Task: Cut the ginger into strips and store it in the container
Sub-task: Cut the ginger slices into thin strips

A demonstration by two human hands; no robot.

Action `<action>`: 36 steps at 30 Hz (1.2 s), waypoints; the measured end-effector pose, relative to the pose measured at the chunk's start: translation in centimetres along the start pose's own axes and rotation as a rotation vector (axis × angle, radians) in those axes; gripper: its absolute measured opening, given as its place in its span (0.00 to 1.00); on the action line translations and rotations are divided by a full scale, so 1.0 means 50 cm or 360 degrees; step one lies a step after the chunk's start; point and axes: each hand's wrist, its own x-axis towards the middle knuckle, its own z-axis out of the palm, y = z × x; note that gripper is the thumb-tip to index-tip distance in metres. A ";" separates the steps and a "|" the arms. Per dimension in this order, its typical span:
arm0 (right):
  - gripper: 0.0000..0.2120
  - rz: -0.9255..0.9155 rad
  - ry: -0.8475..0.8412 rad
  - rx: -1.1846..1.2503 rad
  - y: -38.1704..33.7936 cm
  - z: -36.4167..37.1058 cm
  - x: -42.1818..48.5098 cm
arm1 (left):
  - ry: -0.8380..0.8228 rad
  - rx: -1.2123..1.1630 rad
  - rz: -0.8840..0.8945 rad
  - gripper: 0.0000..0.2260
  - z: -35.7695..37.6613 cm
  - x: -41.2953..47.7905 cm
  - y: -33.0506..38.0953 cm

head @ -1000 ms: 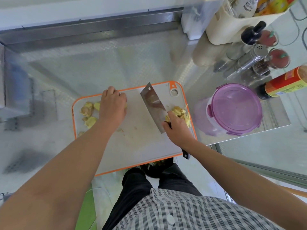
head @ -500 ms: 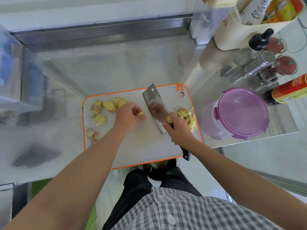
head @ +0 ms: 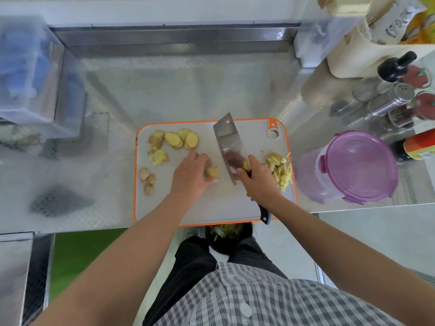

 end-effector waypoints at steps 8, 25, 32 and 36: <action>0.08 -0.0187 -0.0032 -0.0308 0.013 0.006 -0.032 | 0.0047 -0.0022 0.0139 0.12 0.025 -0.015 0.005; 0.04 -0.0252 -0.0150 -0.0540 0.026 0.009 -0.083 | 0.0246 0.0169 0.0517 0.08 0.068 -0.096 0.029; 0.05 -0.0267 -0.0074 -0.0536 0.028 -0.004 -0.092 | 0.0270 0.0184 0.0493 0.05 0.067 -0.099 0.027; 0.05 -0.0297 -0.0117 -0.0573 0.025 -0.001 -0.106 | 0.0277 0.0189 0.0456 0.06 0.068 -0.098 0.031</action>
